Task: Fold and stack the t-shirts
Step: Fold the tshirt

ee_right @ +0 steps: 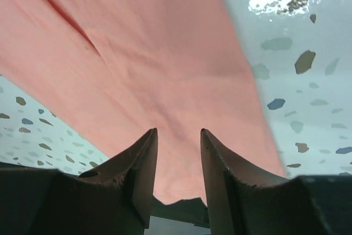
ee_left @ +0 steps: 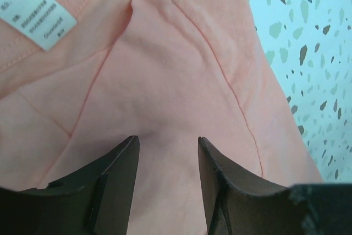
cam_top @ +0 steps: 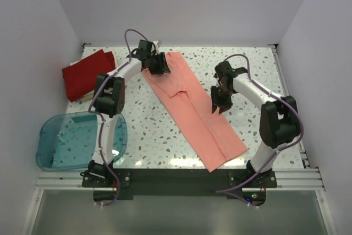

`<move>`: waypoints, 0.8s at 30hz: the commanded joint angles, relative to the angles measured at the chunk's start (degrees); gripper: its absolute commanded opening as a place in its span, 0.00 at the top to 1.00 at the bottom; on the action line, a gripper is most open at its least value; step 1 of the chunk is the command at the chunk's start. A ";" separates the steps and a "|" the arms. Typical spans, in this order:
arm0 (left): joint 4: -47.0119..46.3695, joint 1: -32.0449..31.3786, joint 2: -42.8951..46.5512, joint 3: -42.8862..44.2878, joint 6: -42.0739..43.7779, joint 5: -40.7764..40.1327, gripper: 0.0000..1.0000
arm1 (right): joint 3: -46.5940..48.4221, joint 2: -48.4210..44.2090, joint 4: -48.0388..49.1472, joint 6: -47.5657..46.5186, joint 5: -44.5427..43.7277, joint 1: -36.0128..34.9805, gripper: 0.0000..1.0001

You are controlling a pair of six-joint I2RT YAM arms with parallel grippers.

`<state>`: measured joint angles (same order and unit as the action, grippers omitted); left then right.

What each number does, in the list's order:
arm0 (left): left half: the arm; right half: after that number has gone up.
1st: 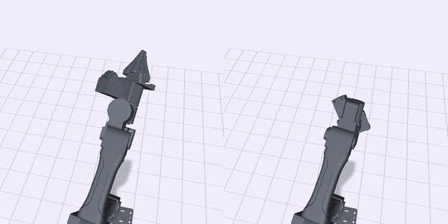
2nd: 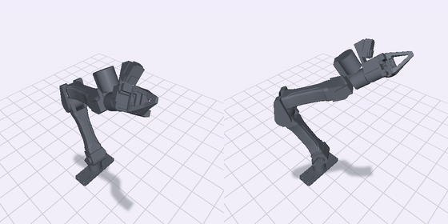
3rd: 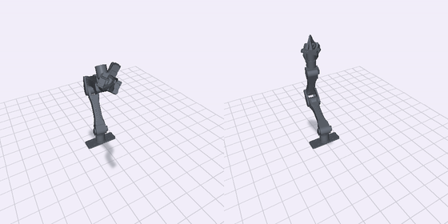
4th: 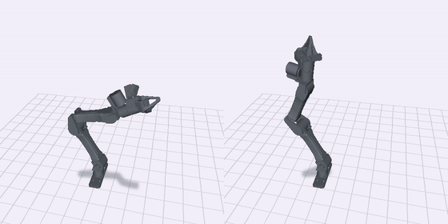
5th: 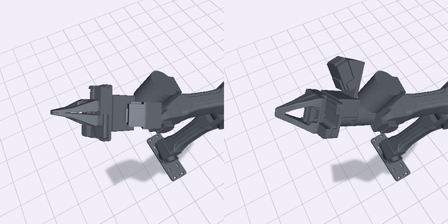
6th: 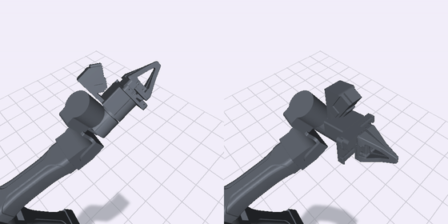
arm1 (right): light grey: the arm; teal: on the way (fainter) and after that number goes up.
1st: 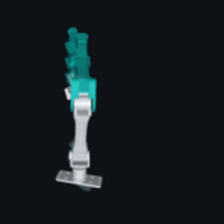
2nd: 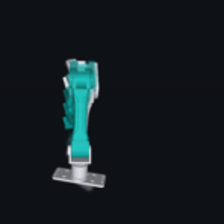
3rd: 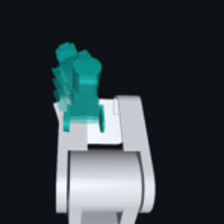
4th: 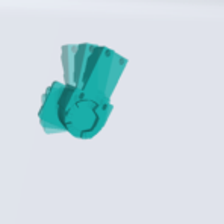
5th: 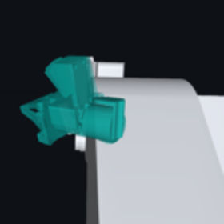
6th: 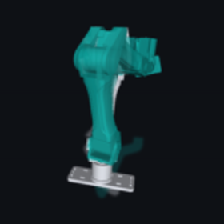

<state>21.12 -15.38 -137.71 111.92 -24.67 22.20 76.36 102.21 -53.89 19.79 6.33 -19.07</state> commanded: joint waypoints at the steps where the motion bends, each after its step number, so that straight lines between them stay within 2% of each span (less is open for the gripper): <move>1: -0.38 -0.62 8.41 -4.59 -1.70 -0.93 0.48 | -3.39 -4.47 -4.65 -1.60 -1.67 0.08 0.60; 5: -0.82 -1.15 10.97 -11.45 -2.05 -0.93 0.48 | -11.65 -7.11 -2.37 0.16 0.61 -0.09 0.65; 10: -4.77 -1.15 12.47 -19.98 -3.54 -0.14 0.48 | -15.09 -6.33 2.03 2.27 2.63 -1.23 0.66; 17: -5.48 -1.15 8.25 -19.64 -3.02 -0.57 0.48 | -16.06 -0.97 6.25 3.76 3.51 -2.72 0.67; 24: -6.01 -0.97 1.49 -14.11 -0.83 -0.84 0.48 | -16.68 3.16 8.71 7.01 4.83 -8.95 0.67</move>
<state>14.33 -16.40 -130.45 96.29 -27.86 24.12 60.73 102.28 -49.34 24.16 9.78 -24.56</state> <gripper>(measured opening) 0.520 0.334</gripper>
